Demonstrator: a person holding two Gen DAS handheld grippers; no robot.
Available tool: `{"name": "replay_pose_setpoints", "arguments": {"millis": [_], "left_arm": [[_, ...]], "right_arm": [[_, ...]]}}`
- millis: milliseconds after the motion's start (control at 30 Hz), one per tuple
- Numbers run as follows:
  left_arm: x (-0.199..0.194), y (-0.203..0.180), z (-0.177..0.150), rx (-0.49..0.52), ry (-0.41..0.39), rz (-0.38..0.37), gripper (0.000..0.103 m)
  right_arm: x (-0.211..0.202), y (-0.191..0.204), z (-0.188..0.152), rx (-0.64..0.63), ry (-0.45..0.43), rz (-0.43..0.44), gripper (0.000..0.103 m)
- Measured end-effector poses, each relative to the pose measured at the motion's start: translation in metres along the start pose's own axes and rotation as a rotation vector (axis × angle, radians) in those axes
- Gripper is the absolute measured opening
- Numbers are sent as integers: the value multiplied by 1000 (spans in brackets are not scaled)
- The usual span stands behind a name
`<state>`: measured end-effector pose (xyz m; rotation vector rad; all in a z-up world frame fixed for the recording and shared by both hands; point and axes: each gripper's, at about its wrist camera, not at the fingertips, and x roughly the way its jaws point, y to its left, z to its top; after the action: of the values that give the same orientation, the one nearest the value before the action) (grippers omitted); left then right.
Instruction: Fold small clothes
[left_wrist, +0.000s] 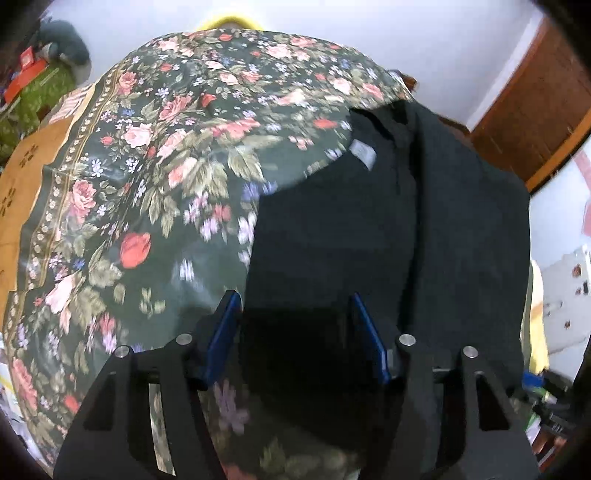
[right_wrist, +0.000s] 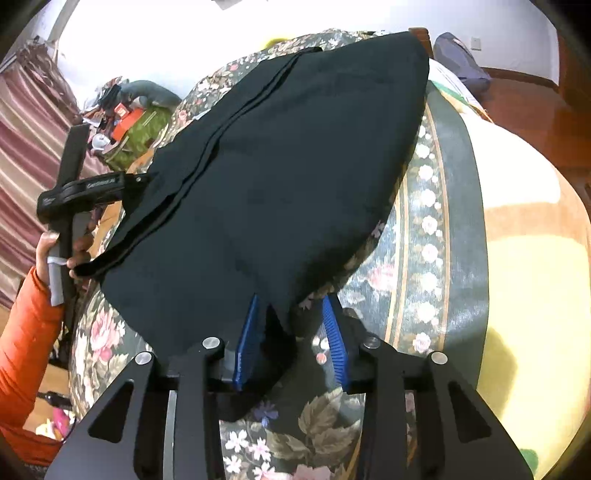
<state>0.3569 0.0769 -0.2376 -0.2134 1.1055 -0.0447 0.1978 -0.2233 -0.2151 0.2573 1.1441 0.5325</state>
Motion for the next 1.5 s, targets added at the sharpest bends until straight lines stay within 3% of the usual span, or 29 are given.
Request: {"name": "replay_pose_setpoints", "arguments": {"millis": [67,133,167,300,433,567,767,867,967,1033,1200,1400,1500], "left_arm": [[1,0,6,0,-16,-5,50],[0,-2,10,18,-32,-39,19],[-2,-4,10,25,-37,-67,10],[-9,-6,6,44,-57,-30,9],[-26,9,-15,2,-44,-17,9],[-47,25,-55,9,-35,51,9],[-83,42,-114,-12,1,39,9],[-97,41,-130,21,9,86,16],[-116,36,-135,52,-18,172,31],[-132,28,-134,76,-59,209,54],[-156,-2,-126,132,-161,184,78],[-126,-58,-128,251,-82,64,79],[-104,-76,-135,298,-33,66,79]], "right_arm": [[4,-2,3,15,-7,1,33],[-1,-13,-4,36,-9,4,33],[-2,-14,-6,43,-13,6,33],[-4,-11,-9,46,-20,-7,33],[-7,-2,-10,16,-24,-23,33],[-9,8,-11,-10,-33,-15,33],[-5,27,-14,-69,-25,7,34],[-3,38,-15,-119,-26,-2,43],[-2,47,-16,-172,-22,-25,45],[-3,49,-16,-198,-23,-40,45],[-16,54,-13,-222,-81,-65,46],[-20,62,-14,-273,-86,-57,56],[-6,66,-21,-300,-24,-49,56]]}}
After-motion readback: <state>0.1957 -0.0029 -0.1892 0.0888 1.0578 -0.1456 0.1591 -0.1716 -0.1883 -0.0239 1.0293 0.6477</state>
